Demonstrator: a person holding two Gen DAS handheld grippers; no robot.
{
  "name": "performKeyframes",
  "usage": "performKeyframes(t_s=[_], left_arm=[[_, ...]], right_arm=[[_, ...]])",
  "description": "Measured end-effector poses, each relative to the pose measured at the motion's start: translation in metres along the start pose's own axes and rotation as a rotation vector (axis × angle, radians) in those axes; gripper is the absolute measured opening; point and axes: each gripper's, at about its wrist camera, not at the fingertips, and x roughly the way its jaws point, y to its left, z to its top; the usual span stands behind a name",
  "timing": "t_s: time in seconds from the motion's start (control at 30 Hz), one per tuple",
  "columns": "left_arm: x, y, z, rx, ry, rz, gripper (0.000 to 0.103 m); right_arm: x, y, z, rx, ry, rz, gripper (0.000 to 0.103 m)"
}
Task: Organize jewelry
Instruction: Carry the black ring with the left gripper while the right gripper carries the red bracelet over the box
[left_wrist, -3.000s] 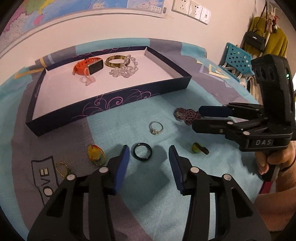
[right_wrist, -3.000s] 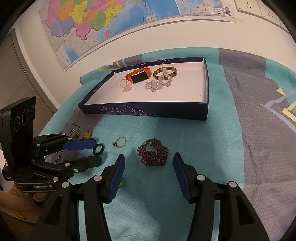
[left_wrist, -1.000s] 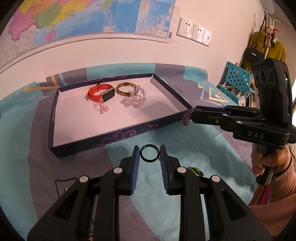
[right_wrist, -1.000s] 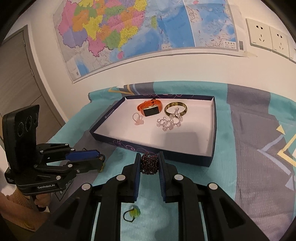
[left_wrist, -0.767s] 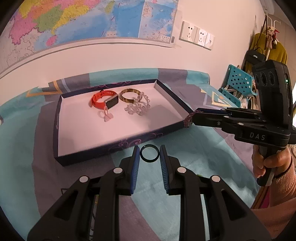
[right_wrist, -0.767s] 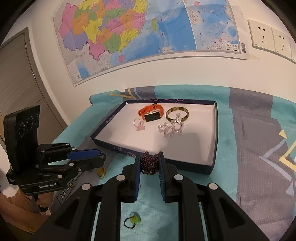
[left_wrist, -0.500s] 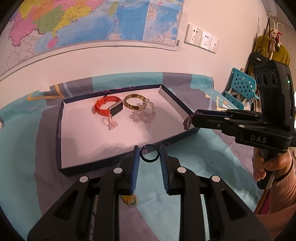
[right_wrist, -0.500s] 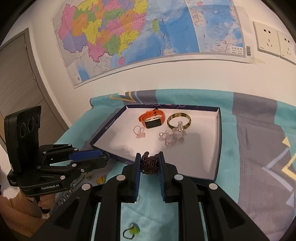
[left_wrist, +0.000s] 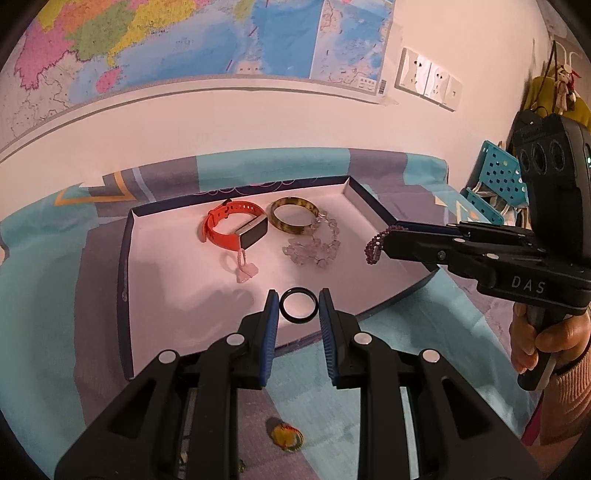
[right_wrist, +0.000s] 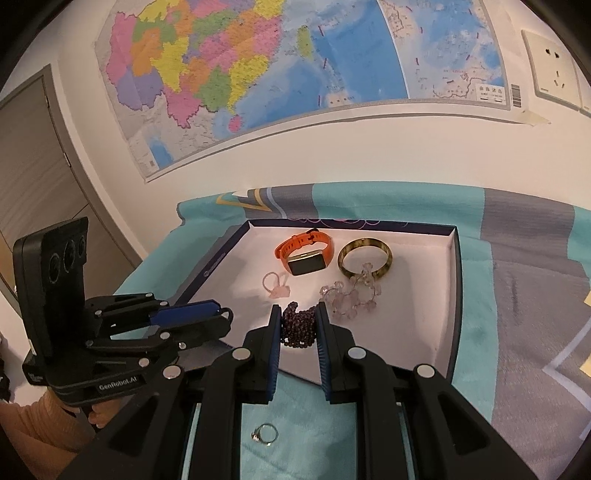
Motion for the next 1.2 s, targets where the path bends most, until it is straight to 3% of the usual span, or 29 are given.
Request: performKeyframes(t_s=[1.2], left_arm=[[0.059, 0.021, 0.011, -0.043, 0.109, 0.018, 0.022]], right_arm=[[0.061, -0.014, 0.01, 0.032, 0.107, -0.024, 0.017]])
